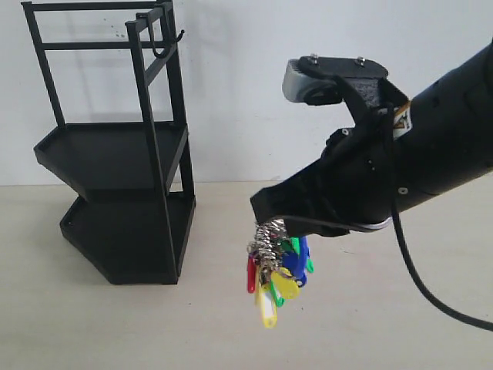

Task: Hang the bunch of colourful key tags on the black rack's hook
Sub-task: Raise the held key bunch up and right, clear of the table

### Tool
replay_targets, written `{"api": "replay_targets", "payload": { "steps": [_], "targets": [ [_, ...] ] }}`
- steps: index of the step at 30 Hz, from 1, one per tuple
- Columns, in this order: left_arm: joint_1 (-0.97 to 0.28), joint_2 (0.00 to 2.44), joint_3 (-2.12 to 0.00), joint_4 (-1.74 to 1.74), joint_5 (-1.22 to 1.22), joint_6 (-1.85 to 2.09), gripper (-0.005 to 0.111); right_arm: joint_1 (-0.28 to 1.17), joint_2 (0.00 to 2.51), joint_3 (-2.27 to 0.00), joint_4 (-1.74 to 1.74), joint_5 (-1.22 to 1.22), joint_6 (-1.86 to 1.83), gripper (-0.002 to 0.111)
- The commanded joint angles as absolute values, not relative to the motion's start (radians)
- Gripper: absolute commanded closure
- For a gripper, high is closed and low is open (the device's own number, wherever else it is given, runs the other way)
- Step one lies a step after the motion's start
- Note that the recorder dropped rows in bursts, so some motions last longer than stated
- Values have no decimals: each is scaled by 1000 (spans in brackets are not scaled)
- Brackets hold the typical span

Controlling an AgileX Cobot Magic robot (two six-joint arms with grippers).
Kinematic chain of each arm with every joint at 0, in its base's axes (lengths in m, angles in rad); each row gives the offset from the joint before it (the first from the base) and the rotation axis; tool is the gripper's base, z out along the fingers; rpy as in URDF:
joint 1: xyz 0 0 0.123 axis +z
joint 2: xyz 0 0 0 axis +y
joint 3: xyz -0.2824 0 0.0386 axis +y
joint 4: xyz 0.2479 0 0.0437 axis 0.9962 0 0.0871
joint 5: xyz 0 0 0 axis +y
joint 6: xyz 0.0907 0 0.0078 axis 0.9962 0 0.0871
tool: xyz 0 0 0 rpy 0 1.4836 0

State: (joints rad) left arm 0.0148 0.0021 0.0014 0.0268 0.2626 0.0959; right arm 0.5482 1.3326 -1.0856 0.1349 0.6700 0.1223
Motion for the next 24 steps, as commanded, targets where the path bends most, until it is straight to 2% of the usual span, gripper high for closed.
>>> {"api": "replay_targets", "payload": {
  "steps": [1,3,6,7,10,13,14,16,17,19,22,24],
  "targets": [
    [14,0,0,23,258,97,102,583,1329,-1101,182,572,61,109],
    [14,0,0,23,258,97,102,618,1331,-1113,136,649,-109,109],
    [14,0,0,23,256,97,102,564,1323,-1118,-81,535,347,109],
    [14,0,0,23,256,97,102,562,1323,-1118,-74,505,386,109],
    [14,0,0,23,256,97,102,624,1323,-1122,-95,588,99,109],
    [14,0,0,23,256,97,102,582,1323,-1122,-311,560,601,109],
    [14,0,0,23,253,97,102,584,1323,-1122,-285,546,564,109],
    [14,0,0,23,255,97,102,631,1323,-1125,-222,584,221,109],
    [14,0,0,23,255,97,102,636,1323,-1131,-249,599,216,109],
    [14,0,0,23,255,97,102,615,1323,-1134,-302,544,513,109],
    [14,0,0,23,255,97,102,644,1323,-1149,-282,539,269,109],
    [14,0,0,23,255,97,102,631,1323,-1168,-288,526,425,109]
  ]
}}
